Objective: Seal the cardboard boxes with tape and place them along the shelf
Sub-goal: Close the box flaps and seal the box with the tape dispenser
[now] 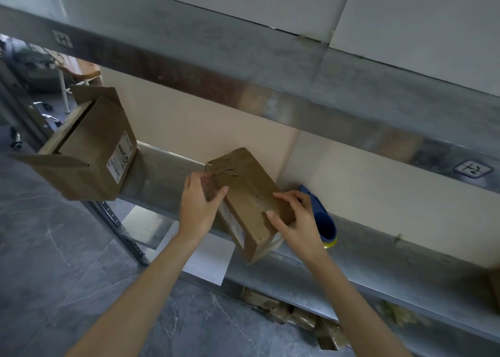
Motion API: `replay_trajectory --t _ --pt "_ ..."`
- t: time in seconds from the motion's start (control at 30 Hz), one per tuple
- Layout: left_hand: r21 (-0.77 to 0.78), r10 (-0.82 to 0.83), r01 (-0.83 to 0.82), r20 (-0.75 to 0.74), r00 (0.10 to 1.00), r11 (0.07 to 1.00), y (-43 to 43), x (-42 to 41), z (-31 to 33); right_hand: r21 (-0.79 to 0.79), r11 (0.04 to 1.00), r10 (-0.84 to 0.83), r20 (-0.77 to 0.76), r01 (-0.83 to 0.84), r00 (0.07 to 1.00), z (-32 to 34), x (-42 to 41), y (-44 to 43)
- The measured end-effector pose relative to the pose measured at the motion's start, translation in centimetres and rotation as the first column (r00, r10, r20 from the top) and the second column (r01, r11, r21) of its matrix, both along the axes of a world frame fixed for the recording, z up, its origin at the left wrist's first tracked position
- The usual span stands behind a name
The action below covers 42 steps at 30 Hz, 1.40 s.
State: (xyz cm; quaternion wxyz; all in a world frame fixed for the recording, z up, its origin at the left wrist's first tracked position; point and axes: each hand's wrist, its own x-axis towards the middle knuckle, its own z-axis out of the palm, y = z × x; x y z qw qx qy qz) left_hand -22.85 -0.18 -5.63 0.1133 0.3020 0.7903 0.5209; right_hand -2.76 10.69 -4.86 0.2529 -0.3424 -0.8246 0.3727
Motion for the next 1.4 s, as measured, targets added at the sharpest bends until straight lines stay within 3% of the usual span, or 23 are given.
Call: replay_trajectory --t 0.13,0.27,0.37,0.57,0.77,1.1,1.4 --pt "0.082 -0.066 0.061 0.059 0.996 0.995 0.6 0.9 0.1 -0.025 0.999 0.024 -0.001 -0.024 1.0 -0.2 0.4 -0.5" --pt "0.037 -0.108 0.107 0.037 0.993 0.994 0.6 1.1 -0.1 -0.068 0.997 0.042 -0.028 -0.044 0.999 0.3 1.1 -0.2" --pt "-0.027 -0.127 0.127 -0.022 0.992 0.992 0.1 0.7 -0.1 -0.068 0.997 -0.031 -0.025 0.029 0.999 0.5 1.7 0.7" --pt "-0.264 -0.223 0.138 -0.325 0.919 0.955 -1.3 0.1 1.0 0.122 0.97 -0.236 0.284 0.209 0.929 -1.1 3.7 2.8" --pt "-0.382 -0.292 0.101 -0.485 0.824 0.919 -2.9 0.5 1.1 0.134 0.975 -0.219 0.471 0.176 0.854 -3.4 4.5 3.9" --pt "-0.417 -0.306 0.086 -0.497 0.812 0.905 -3.7 0.5 0.6 0.072 0.989 -0.149 0.57 0.132 0.808 -5.6 4.3 5.0" --pt "-0.455 -0.33 0.108 -0.442 0.834 0.884 -3.7 0.5 0.2 -0.109 0.987 -0.05 0.481 0.116 0.875 -4.0 4.2 7.3"
